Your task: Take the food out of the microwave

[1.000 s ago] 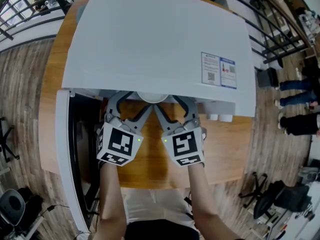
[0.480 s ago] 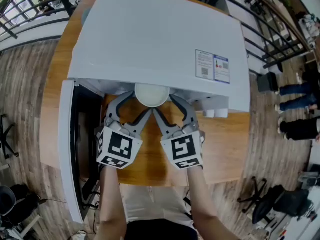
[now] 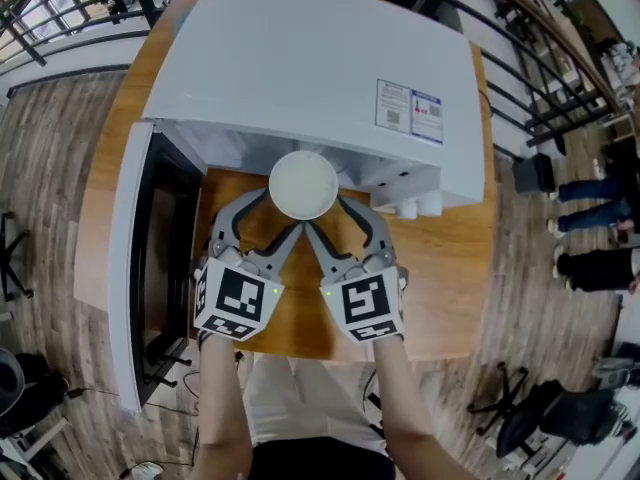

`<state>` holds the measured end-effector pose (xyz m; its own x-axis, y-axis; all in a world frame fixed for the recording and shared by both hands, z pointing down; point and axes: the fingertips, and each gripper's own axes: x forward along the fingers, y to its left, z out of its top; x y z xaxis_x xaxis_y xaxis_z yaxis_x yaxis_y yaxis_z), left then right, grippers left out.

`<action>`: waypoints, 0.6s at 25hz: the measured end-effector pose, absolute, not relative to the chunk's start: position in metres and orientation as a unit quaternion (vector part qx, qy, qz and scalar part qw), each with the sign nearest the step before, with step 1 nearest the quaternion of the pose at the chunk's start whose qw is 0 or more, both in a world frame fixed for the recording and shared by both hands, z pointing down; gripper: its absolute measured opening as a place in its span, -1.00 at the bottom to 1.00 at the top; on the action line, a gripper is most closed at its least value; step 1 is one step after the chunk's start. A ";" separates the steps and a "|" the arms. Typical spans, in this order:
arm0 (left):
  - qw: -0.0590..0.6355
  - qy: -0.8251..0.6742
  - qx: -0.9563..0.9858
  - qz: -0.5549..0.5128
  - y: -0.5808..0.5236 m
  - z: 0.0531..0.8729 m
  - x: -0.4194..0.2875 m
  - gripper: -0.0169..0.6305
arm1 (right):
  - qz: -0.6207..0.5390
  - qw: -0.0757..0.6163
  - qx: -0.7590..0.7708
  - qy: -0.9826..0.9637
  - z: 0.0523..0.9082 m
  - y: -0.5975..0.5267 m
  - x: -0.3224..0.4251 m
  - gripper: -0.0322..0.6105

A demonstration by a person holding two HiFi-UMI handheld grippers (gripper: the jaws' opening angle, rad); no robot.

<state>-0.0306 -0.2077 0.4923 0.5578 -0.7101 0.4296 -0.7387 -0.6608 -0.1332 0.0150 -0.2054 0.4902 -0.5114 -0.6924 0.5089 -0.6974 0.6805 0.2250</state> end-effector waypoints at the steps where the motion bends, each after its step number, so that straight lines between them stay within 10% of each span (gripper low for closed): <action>1: 0.031 -0.411 0.882 0.230 -0.204 0.492 -0.029 -0.07 | 0.005 0.290 0.398 -0.870 0.490 -0.201 0.016 -0.17; 15: 0.051 -0.409 0.865 0.287 -0.156 0.563 -0.026 -0.07 | 0.025 0.336 0.372 -0.865 0.553 -0.158 0.021 -0.17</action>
